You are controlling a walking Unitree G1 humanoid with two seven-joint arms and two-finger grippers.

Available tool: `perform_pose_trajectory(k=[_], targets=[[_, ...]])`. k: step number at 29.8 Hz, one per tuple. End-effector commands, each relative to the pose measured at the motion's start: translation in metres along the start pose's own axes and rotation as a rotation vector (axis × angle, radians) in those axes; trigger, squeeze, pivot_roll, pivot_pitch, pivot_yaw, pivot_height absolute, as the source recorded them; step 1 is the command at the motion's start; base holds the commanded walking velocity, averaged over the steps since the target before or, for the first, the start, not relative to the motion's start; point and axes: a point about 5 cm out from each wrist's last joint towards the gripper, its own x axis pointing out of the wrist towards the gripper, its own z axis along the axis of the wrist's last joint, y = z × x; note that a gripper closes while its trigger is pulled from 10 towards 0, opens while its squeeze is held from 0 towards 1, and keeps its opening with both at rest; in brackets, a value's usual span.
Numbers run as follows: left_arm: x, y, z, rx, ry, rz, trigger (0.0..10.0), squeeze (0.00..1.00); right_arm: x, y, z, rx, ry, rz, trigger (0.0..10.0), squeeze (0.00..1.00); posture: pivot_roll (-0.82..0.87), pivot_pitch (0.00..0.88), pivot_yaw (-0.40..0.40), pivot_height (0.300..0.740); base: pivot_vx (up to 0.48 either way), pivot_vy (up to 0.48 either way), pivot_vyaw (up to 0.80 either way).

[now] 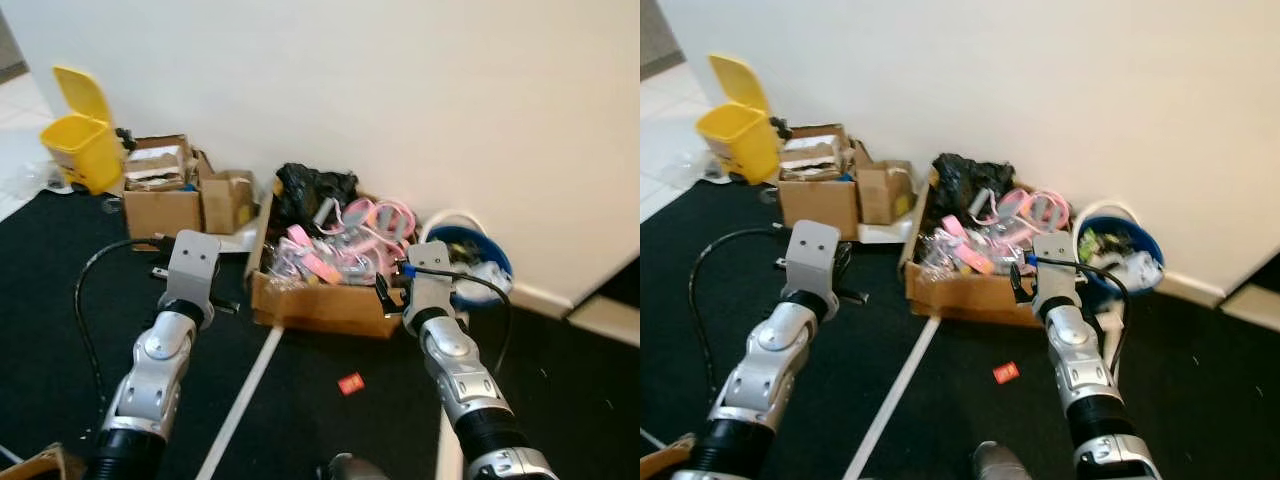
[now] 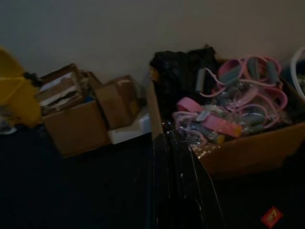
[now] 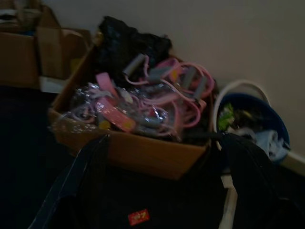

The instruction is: Picking trash to rubbish bin

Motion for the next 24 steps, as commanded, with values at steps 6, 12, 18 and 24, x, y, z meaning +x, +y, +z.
perform_pose_trajectory(k=[6, 12, 18, 24], targets=[[0.0003, -0.0040, -0.0022, 0.001, 0.008, -0.005, 10.0, 0.00, -0.0010, -0.0039, -0.0032, -0.010, 0.018, -0.006, 10.0, 0.00, 0.06, 0.033, -0.009, 0.740, 0.000, 0.000, -0.80], [0.0005, -0.0037, -0.0021, -0.002, 0.007, 0.001, 10.0, 0.00, -0.0003, -0.0046, -0.0026, -0.011, 0.019, -0.007, 10.0, 0.00, 0.06, 0.035, -0.012, 0.740, 0.000, 0.000, -0.80], [0.0012, -0.0019, -0.0026, -0.006, 0.015, 0.018, 10.0, 0.00, 0.0005, -0.0050, -0.0024, -0.013, 0.022, -0.008, 10.0, 0.00, 0.06, 0.035, -0.014, 0.740, 0.000, 0.000, -0.80], [0.0023, -0.0011, -0.0028, 0.011, 0.022, 0.025, 10.0, 0.00, 0.0008, -0.0055, -0.0033, -0.012, 0.028, -0.013, 10.0, 0.00, 0.06, 0.035, -0.017, 0.740, 0.000, 0.000, -0.80]])
